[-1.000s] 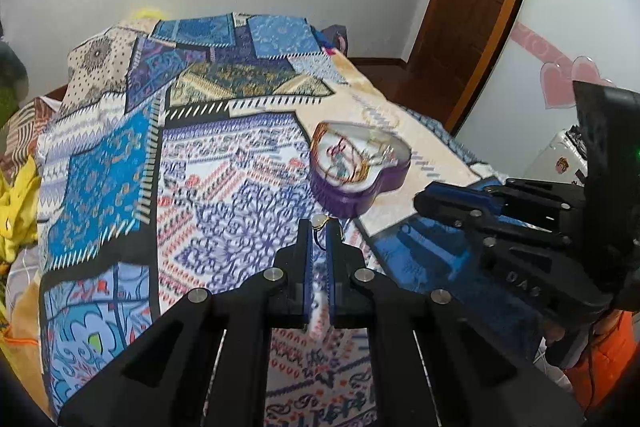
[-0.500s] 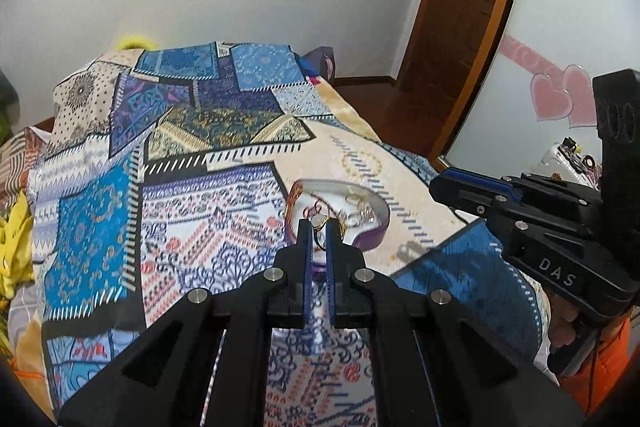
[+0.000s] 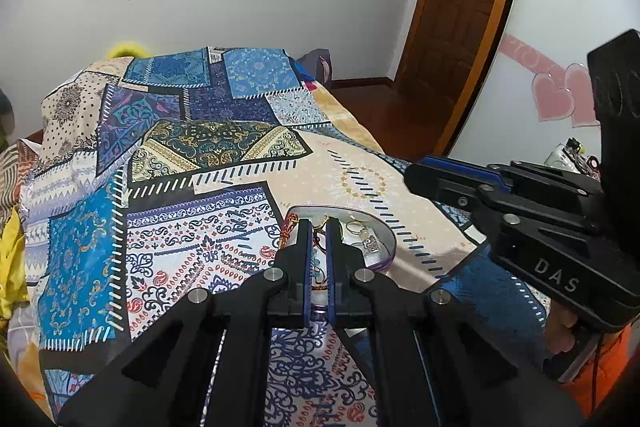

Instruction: Organize jewelry

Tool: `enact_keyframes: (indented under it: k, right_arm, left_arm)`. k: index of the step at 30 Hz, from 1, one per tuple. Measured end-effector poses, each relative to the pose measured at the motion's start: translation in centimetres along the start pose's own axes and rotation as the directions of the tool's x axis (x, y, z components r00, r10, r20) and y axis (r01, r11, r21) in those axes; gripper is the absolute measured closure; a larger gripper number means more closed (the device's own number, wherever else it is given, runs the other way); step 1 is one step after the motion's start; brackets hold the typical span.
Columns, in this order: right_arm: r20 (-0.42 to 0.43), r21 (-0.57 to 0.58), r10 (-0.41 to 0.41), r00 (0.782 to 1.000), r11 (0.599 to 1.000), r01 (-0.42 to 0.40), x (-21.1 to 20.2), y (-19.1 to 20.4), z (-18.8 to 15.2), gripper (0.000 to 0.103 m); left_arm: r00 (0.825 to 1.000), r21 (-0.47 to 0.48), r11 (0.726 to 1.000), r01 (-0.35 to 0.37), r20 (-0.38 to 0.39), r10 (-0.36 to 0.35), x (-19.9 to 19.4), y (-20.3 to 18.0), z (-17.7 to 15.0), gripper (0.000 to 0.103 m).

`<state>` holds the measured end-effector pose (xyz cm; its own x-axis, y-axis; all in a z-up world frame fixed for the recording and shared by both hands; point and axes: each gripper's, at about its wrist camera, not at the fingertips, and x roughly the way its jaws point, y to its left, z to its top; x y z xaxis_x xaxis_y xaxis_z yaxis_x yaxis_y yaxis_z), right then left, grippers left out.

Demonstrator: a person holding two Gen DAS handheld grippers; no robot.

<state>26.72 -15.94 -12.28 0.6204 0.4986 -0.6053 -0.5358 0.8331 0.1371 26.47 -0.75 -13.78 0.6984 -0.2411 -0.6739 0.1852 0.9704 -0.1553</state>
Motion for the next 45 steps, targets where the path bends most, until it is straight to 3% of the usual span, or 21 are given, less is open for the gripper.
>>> enact_keyframes:
  k: [16,21,24,31,37,40,43,45]
  right_arm:
    - [-0.154,0.033,0.066,0.986,0.998,-0.061,4.4,-1.2,-1.0,0.093]
    - [-0.173,0.077,0.097,0.98,0.993,-0.084,4.4,-1.8,-0.8,0.093]
    - [-0.162,0.083,0.089,0.983,0.994,-0.077,3.8,-1.9,-0.6,0.087]
    - [-0.08,0.066,0.059,0.995,0.996,-0.054,0.1,-1.2,0.5,0.085]
    - [0.051,0.04,0.029,0.998,0.999,-0.031,-5.0,0.1,2.0,0.085]
    - [0.141,0.026,0.011,0.99,1.0,-0.015,-8.4,1.2,2.6,0.085]
    - [0.238,0.016,-0.004,0.971,1.0,0.0,-11.9,2.5,2.9,0.085]
    - [0.305,0.005,-0.012,0.952,1.0,0.011,-14.4,3.4,2.7,0.085]
  left_arm:
    - [0.993,-0.001,0.999,0.038,-0.11,-0.038,4.6,0.7,-0.9,0.099]
    - [0.995,0.009,0.999,0.033,-0.096,-0.032,4.1,0.5,-0.8,0.099]
    - [0.995,0.022,0.999,0.033,-0.09,-0.031,3.5,0.3,-0.6,0.099]
    - [0.999,0.004,1.0,0.029,-0.035,-0.029,0.3,0.1,0.3,0.095]
    - [0.996,0.01,1.0,-0.008,0.09,0.007,-5.6,-0.8,1.9,0.085]
    - [0.984,0.011,0.999,-0.034,0.174,0.031,-9.3,-1.5,2.4,0.072]
    - [0.966,0.007,0.999,-0.049,0.255,0.046,-12.9,-2.4,2.5,0.072]
    - [0.944,0.011,0.997,-0.072,0.324,0.065,-15.9,-3.2,2.3,0.072]
